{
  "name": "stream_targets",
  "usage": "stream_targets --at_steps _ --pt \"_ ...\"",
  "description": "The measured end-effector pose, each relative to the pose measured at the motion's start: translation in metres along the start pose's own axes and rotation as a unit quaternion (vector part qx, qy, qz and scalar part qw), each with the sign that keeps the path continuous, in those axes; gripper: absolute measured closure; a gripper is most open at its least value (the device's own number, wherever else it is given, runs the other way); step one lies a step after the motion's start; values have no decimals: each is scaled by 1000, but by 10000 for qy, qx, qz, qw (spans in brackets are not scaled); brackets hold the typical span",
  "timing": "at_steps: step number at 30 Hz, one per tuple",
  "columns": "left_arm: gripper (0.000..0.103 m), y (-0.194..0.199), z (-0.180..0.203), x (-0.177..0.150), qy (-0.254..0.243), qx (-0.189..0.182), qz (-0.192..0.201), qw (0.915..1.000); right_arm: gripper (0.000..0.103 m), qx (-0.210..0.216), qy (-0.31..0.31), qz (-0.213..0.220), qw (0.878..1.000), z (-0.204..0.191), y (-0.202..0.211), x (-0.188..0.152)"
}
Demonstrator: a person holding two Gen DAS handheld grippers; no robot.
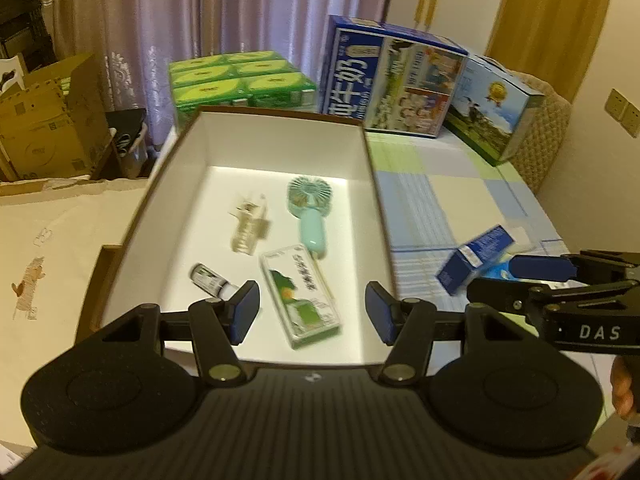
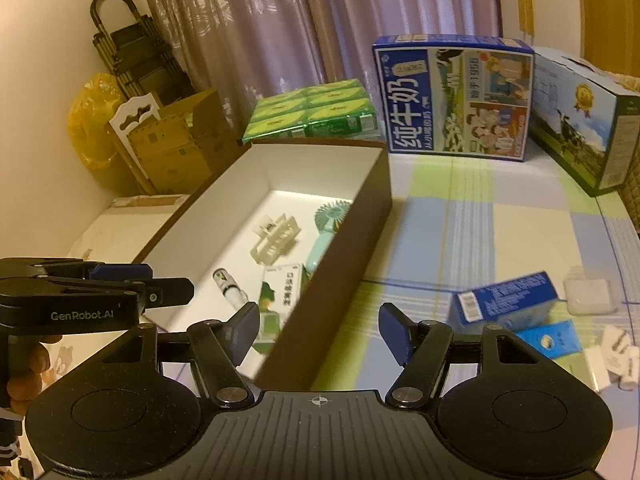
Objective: Organize rigid objects
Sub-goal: 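Withdraw both tools from the box toward the items on the table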
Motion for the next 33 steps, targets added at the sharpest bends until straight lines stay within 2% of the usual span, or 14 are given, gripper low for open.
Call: stream_targets --at_steps 10,20,33 --pt "48 1 56 -32 18 -266 -219 9994 40 4 -6 -181 9998 40 32 -30" --pt "48 -2 108 -46 -85 -551 -306 9980 40 -142 -177 -256 9994 87 54 -54" --pt "49 -27 180 -52 -531 -966 -358 9933 40 -647 -688 -262 9952 166 79 -78"
Point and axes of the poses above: each gripper's, at about its wrist camera, not at the fingertips, and y roughly against the way its jaws point, z to its right, x to its top, the point moved 10 cm from there along -y, roughly the way its jaws point, and after that the axes turned 5 degrees about -x, right-handed, at the moved point
